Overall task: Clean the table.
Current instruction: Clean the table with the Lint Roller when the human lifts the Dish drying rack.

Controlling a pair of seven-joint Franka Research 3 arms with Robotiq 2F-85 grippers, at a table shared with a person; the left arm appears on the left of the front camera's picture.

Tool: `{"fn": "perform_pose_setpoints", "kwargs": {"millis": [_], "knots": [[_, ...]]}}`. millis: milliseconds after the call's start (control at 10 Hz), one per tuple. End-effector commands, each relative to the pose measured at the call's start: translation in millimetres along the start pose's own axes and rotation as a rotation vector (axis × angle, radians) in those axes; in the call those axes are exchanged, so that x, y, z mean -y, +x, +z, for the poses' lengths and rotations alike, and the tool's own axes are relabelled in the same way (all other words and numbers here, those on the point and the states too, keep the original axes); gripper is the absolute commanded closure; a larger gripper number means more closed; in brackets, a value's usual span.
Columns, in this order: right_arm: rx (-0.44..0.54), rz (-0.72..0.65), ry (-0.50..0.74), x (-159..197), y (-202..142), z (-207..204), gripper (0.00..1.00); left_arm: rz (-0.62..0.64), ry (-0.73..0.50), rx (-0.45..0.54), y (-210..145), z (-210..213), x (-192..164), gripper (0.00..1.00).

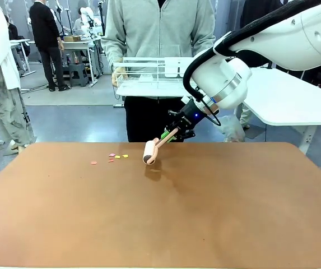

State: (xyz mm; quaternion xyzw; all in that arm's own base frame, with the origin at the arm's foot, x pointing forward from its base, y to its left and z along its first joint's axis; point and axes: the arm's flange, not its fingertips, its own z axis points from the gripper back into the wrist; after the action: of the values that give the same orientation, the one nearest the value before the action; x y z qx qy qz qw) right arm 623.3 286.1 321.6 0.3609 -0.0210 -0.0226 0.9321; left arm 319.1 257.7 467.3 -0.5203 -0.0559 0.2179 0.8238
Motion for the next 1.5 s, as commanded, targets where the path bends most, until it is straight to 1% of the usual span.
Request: {"fn": "perform_pose_setpoints", "kwargs": {"millis": [0, 100, 200, 300, 400, 600, 900, 1100, 1400], "knots": [[0.012, 0.016, -0.006, -1.0, -5.4, -0.5, 0.79, -0.012, -0.007, -0.001, -2.1, 3.2, -0.9, 0.0], [0.0, 0.0, 0.0, 0.0, 0.0, 0.0, 0.79, -0.012, -0.007, -0.001, -2.1, 3.2, -0.9, 0.0], [-0.02, -0.026, 0.023, 5.5, 9.7, -12.7, 0.79, -0.012, -0.007, -0.001, -2.1, 3.2, -0.9, 0.0], [-0.043, -0.032, 0.064, 1.5, 22.6, -21.9, 0.79, -0.012, -0.007, -0.001, -2.1, 3.2, -0.9, 0.0], [-0.074, -0.043, 0.055, -4.3, 32.1, -30.4, 0.79, -0.012, -0.007, -0.001, -2.1, 3.2, -0.9, 0.0], [-0.08, -0.08, 0.067, -8.3, 43.1, -39.0, 0.79, -0.012, -0.007, -0.001, -2.1, 3.2, -0.9, 0.0], [-0.091, -0.114, 0.055, -13.8, 51.4, -59.3, 0.79, -0.012, -0.007, -0.001, -2.1, 3.2, -0.9, 0.0], [-0.091, -0.108, 0.004, -17.9, 51.2, -82.3, 0.79, -0.012, -0.007, -0.001, -2.1, 3.2, -0.9, 0.0], [-0.141, -0.069, 0.0, -22.2, 43.9, -123.8, 0.79, -0.012, -0.007, -0.001, -2.1, 3.2, -0.9, 0.0]]}}
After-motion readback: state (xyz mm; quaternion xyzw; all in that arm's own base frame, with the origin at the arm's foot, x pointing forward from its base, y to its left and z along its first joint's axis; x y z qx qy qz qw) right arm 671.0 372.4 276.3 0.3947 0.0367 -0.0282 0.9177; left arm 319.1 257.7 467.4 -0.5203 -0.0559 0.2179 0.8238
